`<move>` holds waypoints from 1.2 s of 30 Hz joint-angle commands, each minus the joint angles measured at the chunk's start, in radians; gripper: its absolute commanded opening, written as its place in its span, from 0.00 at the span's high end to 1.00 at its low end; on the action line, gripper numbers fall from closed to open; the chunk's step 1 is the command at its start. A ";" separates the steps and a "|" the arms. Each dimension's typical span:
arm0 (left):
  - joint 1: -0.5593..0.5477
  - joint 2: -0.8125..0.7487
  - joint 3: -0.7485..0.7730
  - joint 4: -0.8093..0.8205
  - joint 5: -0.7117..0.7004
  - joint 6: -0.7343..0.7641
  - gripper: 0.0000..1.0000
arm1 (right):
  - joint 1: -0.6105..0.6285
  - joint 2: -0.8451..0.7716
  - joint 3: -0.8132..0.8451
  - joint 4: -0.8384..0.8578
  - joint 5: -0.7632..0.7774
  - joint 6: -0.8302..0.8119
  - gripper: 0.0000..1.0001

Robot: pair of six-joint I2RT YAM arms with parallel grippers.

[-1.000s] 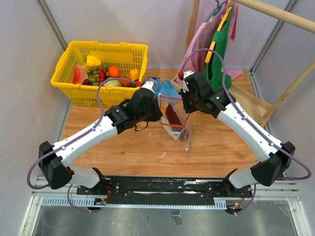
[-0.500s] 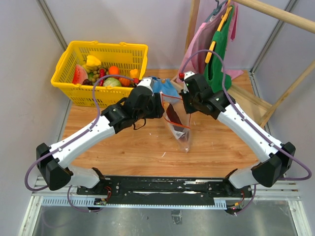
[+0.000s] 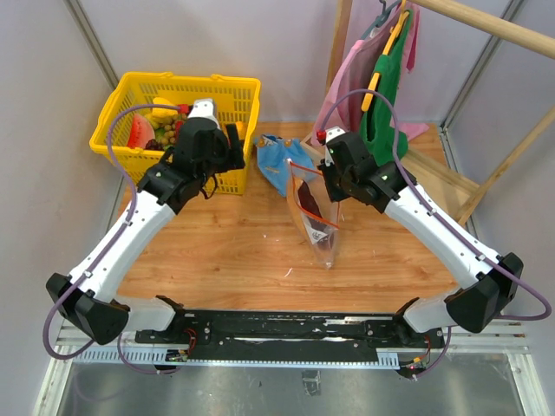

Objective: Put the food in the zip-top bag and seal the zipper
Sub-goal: Pick up the fake vegetable from the bin.

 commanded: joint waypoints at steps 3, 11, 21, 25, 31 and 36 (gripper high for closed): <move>0.145 0.033 0.096 -0.011 -0.018 0.122 0.18 | -0.008 -0.017 -0.004 0.014 0.023 -0.019 0.99; 0.333 0.191 0.198 -0.021 0.046 0.146 0.14 | -0.008 -0.013 0.010 0.014 0.047 -0.030 0.99; 0.484 0.439 0.337 -0.029 0.081 0.167 0.05 | -0.007 -0.020 0.019 0.014 0.109 -0.043 0.99; 0.530 0.538 0.401 -0.028 0.077 0.196 0.06 | -0.008 -0.010 0.018 0.015 0.116 -0.044 0.99; 0.561 0.687 0.519 -0.043 0.065 0.238 0.18 | -0.008 0.011 0.029 0.019 0.106 -0.040 0.99; 0.570 0.778 0.577 -0.042 0.070 0.268 0.29 | -0.007 0.019 0.030 0.019 0.109 -0.036 0.99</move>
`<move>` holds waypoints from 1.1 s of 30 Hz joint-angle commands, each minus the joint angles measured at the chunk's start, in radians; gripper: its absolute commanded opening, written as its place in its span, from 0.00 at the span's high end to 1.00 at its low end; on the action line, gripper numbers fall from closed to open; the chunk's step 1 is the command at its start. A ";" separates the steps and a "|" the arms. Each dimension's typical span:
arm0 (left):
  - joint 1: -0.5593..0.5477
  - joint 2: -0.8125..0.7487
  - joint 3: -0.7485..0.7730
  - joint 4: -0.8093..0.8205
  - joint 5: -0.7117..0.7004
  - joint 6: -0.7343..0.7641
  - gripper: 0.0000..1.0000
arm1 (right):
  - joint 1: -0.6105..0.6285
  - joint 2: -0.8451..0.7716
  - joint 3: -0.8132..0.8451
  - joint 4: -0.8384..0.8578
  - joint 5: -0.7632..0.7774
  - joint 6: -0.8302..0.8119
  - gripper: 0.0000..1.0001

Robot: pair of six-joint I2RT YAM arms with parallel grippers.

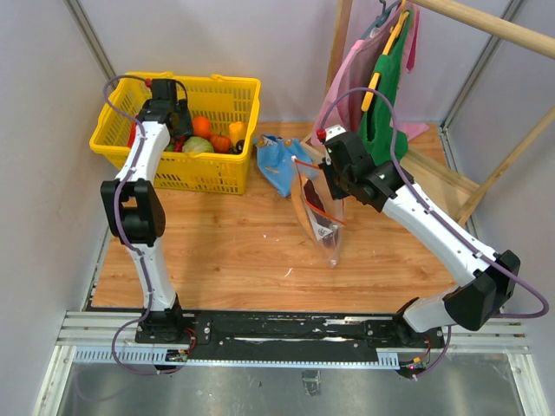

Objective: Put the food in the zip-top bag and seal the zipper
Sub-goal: Pick up the fake vegetable from the bin.

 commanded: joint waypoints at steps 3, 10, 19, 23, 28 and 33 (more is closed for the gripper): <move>0.013 0.097 0.082 0.003 -0.003 0.062 0.34 | -0.007 0.008 0.022 0.012 0.026 -0.001 0.99; 0.022 0.186 0.120 0.015 0.015 0.072 0.47 | -0.008 0.010 0.015 0.014 0.029 0.008 0.99; 0.032 0.194 0.138 0.014 0.064 0.065 0.79 | -0.008 0.004 0.013 0.010 0.037 0.015 0.99; 0.032 0.158 0.132 0.013 0.084 0.065 0.95 | -0.008 -0.003 0.011 0.009 0.040 0.019 0.99; 0.032 0.092 0.115 0.015 0.138 0.029 1.00 | -0.007 -0.014 0.012 0.006 0.054 0.016 0.99; 0.032 0.015 0.099 0.019 0.193 -0.003 1.00 | -0.007 -0.022 0.016 0.009 0.061 0.015 0.99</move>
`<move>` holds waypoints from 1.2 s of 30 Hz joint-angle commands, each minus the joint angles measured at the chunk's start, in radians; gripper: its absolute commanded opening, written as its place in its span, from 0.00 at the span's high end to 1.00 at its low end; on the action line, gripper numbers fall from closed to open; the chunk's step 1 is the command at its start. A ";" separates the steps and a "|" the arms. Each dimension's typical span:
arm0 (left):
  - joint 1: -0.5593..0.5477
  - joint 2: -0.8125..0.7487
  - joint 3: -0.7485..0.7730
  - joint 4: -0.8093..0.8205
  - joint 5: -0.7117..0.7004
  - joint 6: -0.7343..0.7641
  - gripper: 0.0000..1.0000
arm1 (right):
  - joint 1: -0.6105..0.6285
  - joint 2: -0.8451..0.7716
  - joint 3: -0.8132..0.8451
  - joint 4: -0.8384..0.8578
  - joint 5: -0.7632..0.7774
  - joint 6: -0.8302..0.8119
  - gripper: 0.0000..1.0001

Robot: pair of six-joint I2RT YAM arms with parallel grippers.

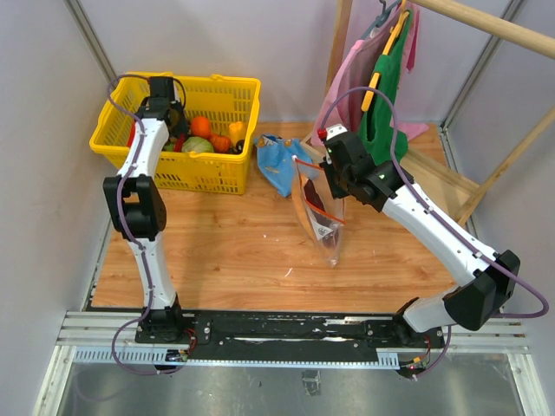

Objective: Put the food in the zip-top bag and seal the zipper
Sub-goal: Pick up the fake vegetable from the bin, then place the fake vegetable in the zipper food storage bag.

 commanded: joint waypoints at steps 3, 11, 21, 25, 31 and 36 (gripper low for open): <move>0.007 -0.161 -0.016 0.034 0.100 -0.060 1.00 | -0.008 -0.031 0.013 0.010 0.039 0.009 0.99; 0.005 -0.303 -0.099 0.083 0.269 -0.190 1.00 | -0.007 -0.041 0.004 0.033 0.055 0.025 0.99; -0.009 -0.483 -0.252 0.161 0.474 -0.355 1.00 | 0.019 -0.065 -0.020 0.075 0.136 0.030 0.99; -0.057 -0.539 -0.288 0.170 0.522 -0.395 1.00 | 0.042 -0.079 -0.040 0.099 0.212 0.034 0.99; -0.158 -0.639 -0.414 0.227 0.569 -0.499 1.00 | 0.069 -0.107 -0.101 0.161 0.262 0.058 0.99; -0.247 -0.700 -0.516 0.283 0.587 -0.587 1.00 | 0.084 -0.122 -0.158 0.208 0.275 0.093 0.99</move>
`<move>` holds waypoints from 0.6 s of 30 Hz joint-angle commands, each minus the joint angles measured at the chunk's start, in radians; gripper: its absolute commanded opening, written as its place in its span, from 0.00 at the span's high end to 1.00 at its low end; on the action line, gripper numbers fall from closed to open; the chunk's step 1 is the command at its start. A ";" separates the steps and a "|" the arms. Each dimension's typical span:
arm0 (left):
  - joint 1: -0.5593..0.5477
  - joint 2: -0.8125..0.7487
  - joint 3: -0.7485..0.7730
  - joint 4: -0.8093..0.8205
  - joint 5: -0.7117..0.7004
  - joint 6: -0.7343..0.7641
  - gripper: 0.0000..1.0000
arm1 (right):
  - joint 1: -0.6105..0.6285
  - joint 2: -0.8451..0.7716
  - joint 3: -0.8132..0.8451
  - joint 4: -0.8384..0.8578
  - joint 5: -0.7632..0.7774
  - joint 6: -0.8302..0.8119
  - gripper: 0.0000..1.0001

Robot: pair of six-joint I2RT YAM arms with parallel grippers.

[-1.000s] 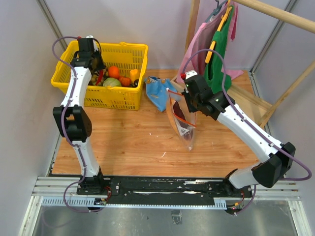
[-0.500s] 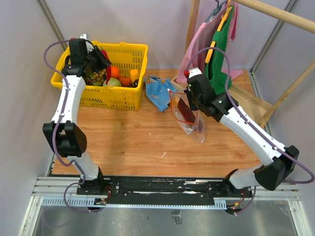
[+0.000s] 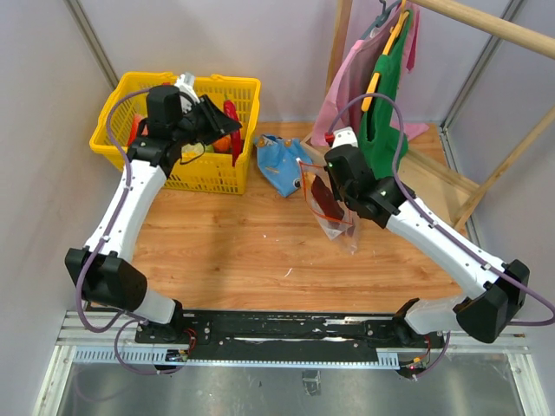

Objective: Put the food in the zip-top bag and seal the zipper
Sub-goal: Place the fake vegetable in the zipper food storage bag.

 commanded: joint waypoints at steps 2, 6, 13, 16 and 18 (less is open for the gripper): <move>-0.082 -0.071 -0.099 0.101 0.042 -0.126 1.00 | 0.032 -0.037 -0.051 0.088 0.054 0.064 0.99; -0.123 -0.120 -0.170 0.150 0.015 -0.200 1.00 | 0.046 -0.036 -0.063 0.093 0.054 0.098 0.99; -0.209 -0.196 -0.280 0.242 -0.055 -0.317 1.00 | 0.075 -0.038 -0.084 0.109 0.042 0.152 0.99; -0.236 -0.240 -0.343 0.295 -0.104 -0.368 1.00 | 0.081 -0.038 -0.092 0.116 0.019 0.180 0.99; -0.256 -0.274 -0.389 0.338 -0.143 -0.405 1.00 | 0.084 -0.038 -0.104 0.125 0.001 0.197 0.99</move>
